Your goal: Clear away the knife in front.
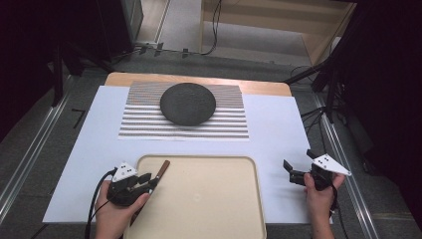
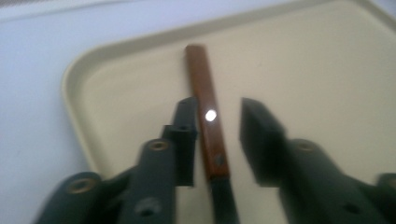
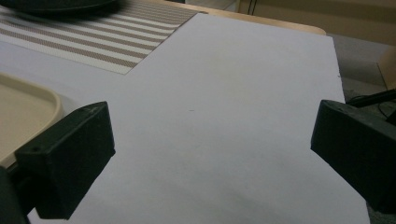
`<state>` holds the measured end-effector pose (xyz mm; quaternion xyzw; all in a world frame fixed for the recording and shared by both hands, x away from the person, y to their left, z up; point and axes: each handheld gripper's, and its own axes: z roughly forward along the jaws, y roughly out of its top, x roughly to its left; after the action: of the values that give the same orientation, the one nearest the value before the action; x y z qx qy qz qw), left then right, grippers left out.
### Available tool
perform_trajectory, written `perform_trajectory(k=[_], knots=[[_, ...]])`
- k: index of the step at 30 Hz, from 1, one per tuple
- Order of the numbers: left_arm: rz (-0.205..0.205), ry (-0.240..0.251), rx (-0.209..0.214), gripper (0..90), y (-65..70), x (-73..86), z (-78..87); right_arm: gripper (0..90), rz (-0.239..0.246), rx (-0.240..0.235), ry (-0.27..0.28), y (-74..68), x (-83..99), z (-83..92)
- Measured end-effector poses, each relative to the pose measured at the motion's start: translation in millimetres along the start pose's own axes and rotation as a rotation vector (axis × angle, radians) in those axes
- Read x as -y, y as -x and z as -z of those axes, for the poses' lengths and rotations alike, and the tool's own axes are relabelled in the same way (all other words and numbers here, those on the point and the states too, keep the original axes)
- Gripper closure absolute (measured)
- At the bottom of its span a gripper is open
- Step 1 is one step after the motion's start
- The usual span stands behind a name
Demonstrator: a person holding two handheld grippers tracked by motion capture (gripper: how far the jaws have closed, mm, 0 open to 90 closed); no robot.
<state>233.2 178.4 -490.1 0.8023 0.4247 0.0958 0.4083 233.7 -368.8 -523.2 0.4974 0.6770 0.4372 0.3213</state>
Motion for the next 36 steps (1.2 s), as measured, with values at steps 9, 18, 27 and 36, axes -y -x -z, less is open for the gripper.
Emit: perform_trajectory(k=[9, 18, 27, 36], knots=[[-0.101, -0.098, -0.078, 89.3, 1.5, -7.3, -24.1, 0.0, -0.003, -0.001, 0.004, 0.5, 0.2, 0.3], [-0.021, -0.079, -0.073, 89.1, -29.4, 4.1, -0.6, 0.0, 0.0, -0.003, 0.002, 0.3, 0.2, 0.4], [0.017, 0.107, 0.035, 48.4, -39.0, -0.2, 13.4, 0.0, 0.0, 0.003, 0.0, -0.1, 0.0, 0.0], [0.029, 0.21, 0.041, 5.7, -64.5, 1.6, 34.3, 0.0, 0.0, -0.001, 0.002, 0.2, 0.1, 0.3]])
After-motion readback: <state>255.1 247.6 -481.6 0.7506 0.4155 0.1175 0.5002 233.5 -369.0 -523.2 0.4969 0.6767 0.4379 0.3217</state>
